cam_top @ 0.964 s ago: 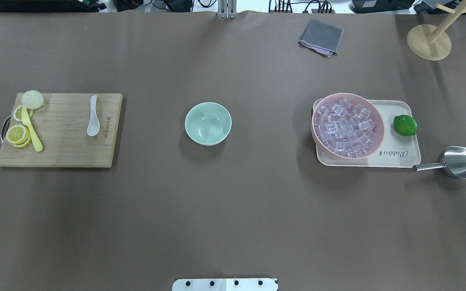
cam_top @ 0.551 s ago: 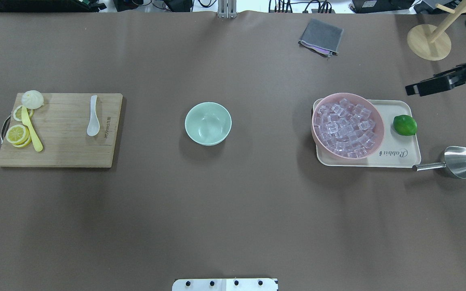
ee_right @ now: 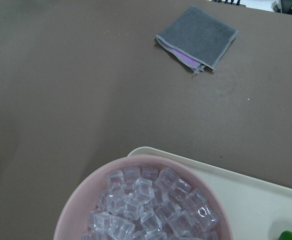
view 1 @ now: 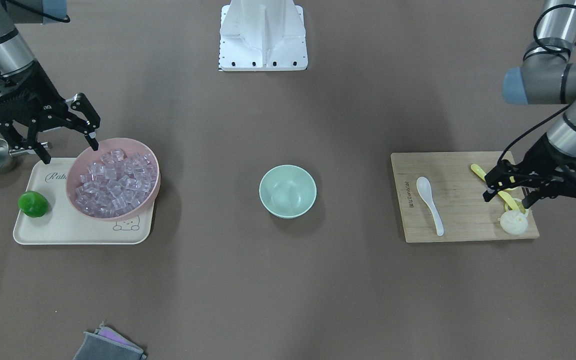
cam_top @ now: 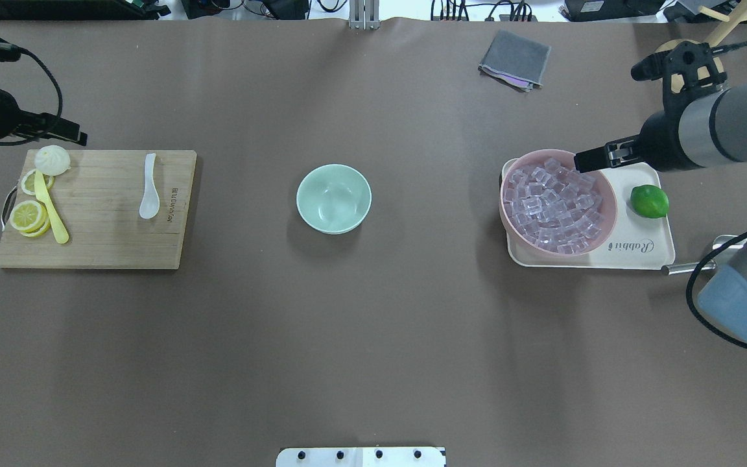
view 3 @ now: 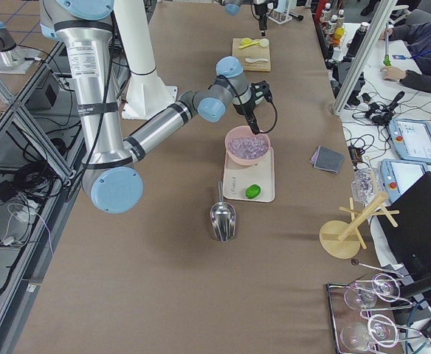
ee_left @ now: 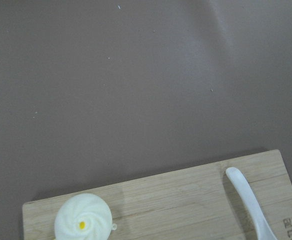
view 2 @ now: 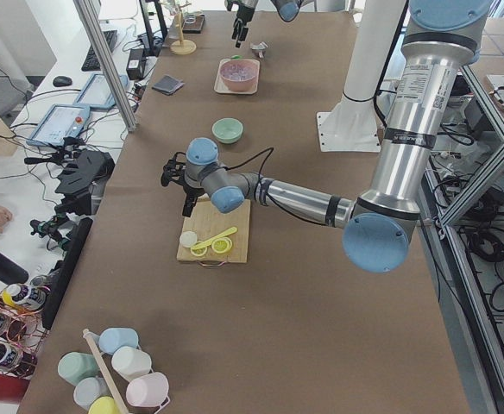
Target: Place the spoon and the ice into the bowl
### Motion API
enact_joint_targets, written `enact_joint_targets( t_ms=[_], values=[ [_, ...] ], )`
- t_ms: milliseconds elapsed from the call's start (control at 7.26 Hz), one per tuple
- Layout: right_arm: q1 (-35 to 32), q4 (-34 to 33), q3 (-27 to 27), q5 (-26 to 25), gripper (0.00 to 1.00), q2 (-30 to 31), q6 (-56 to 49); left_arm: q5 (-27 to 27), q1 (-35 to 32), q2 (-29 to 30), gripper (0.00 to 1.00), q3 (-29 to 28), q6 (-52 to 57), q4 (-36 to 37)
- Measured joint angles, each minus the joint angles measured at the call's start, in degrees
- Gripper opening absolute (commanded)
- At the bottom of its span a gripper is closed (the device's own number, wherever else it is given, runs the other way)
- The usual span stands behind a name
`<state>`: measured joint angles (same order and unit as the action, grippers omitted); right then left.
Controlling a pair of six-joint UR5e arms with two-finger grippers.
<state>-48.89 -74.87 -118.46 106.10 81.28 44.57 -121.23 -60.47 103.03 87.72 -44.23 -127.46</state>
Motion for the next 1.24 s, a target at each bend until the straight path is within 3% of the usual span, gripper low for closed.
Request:
enact_joint_targets(
  t_ms=[275,964,1239],
  values=[
    [4.0,-1.8,-0.4,-5.9,0.99,-0.9,4.2,6.3,5.4,2.0,0.98,-1.6,-6.6,0.0],
    [6.6,-3.4,-0.2,-9.3,1.0,-1.8,5.5,13.9,12.2,3.5,0.83,-2.2,-17.1,-0.4],
    [6.7,-3.4,-0.2,-9.4,1.0,-1.8,5.4,15.0,13.3,3.6,0.56,-2.6,-18.0,-0.4]
  ],
)
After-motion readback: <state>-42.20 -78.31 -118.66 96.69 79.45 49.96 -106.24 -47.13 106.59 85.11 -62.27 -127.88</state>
